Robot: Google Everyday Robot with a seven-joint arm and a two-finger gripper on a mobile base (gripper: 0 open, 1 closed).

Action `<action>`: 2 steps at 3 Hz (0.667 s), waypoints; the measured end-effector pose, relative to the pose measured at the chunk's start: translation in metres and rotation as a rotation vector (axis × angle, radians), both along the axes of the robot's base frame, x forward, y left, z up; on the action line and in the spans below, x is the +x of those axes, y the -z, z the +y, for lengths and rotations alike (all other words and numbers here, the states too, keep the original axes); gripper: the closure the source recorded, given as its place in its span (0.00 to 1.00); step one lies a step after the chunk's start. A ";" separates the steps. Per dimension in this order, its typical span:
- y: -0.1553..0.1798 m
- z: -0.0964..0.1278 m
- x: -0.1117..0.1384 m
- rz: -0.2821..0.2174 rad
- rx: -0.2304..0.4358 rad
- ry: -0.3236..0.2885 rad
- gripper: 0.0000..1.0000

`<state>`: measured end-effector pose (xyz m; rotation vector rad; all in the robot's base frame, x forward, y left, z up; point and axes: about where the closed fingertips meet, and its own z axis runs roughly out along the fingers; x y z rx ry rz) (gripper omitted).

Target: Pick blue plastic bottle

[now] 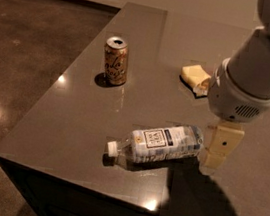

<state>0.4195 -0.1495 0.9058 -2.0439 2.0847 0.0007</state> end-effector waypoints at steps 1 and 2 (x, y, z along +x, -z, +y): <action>0.019 0.007 -0.008 0.026 -0.023 -0.022 0.00; 0.032 0.013 -0.013 0.053 -0.031 -0.037 0.00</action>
Offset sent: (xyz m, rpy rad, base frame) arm -0.0193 0.0184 -0.0512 -0.0390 0.0967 0.0545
